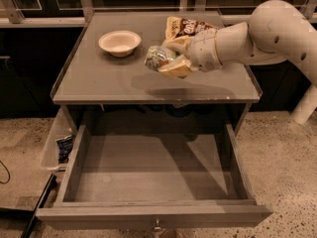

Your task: Place brown chip bag into middle drawer

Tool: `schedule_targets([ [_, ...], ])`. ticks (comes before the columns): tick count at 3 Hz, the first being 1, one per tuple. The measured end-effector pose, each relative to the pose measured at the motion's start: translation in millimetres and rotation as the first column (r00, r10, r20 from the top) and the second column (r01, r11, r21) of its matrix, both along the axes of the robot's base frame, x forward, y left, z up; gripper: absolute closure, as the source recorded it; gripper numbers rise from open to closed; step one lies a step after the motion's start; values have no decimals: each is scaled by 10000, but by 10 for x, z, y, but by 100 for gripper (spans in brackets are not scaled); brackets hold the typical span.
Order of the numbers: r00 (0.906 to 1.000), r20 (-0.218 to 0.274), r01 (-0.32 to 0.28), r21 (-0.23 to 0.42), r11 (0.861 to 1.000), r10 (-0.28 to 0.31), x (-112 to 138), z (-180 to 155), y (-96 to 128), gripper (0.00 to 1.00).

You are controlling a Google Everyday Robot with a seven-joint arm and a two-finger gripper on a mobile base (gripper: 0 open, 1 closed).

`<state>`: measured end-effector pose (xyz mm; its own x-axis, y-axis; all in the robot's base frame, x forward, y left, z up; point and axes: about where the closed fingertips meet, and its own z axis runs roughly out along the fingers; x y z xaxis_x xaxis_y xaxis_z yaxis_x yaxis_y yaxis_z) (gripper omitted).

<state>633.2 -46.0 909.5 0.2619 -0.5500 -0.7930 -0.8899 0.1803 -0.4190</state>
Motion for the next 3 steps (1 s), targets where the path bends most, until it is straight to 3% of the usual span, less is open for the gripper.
schedule_targets([
  [1,9998,-46,180,302,9994,-179,158,-19,38,100],
  [3,9935,-950,656,249,9975,-629,420,-285,-108,100],
])
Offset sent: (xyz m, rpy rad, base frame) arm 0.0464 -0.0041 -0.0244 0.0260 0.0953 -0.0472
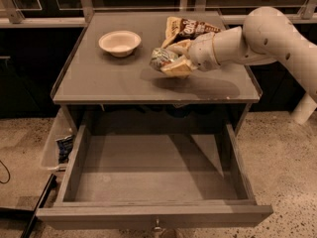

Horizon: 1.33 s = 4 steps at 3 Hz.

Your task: Place brown chip bag into middle drawer

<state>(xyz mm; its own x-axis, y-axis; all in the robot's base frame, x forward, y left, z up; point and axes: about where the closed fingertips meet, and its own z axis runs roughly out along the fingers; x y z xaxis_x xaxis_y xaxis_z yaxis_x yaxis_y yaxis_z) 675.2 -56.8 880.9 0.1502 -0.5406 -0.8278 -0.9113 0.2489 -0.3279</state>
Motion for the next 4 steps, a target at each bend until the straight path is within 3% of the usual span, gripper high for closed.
schedule_targets([
  [1,9989,-318,333,-107,9994,-336,56,-112,-130,100],
  [2,9989,-325,337,-108,9994,-340,57,-114,-131,81],
  [4,9989,-326,336,-108,9994,-339,57,-114,-130,35],
])
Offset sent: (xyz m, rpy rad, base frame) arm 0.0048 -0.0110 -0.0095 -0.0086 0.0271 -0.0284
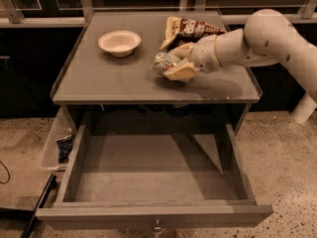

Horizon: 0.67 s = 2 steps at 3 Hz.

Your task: Place brown chip bag into middle drawer

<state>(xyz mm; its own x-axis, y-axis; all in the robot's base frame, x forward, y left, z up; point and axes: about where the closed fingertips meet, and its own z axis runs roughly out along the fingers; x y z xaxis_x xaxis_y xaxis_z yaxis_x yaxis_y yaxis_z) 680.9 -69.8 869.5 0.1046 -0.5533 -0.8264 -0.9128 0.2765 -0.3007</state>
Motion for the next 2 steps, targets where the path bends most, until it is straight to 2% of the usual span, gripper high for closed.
schedule_targets([
  [1,10000,0,0,0,10000,0,0,0,0,12],
  [2,10000,0,-1,0,10000,1,0,0,1,0],
])
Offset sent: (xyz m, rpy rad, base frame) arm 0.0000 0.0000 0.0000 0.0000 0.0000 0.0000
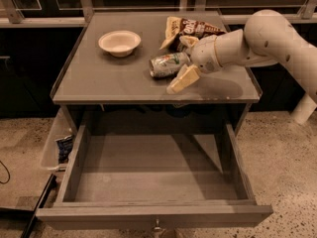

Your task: Place brown chip bag into middle drawer

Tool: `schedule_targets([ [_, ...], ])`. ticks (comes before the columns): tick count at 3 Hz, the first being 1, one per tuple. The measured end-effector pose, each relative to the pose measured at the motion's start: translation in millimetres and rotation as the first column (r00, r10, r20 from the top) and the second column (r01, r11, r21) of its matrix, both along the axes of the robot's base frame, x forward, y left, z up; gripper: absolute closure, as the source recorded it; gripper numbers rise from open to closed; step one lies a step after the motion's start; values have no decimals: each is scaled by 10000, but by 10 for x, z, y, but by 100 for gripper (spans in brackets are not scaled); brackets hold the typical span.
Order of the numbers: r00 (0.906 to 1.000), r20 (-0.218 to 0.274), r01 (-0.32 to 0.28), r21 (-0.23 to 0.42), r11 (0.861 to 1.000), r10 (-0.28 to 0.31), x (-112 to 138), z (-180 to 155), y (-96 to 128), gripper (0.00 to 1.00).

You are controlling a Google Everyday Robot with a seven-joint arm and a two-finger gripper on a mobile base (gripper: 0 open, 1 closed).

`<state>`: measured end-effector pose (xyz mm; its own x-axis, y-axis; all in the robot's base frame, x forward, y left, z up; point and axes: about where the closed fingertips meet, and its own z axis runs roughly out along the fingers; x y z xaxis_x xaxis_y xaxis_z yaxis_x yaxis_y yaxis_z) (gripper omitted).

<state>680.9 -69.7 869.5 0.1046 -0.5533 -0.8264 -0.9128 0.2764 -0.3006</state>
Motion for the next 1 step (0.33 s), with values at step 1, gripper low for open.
schedule_targets([
  [1,10000,0,0,0,10000,0,0,0,0,0],
])
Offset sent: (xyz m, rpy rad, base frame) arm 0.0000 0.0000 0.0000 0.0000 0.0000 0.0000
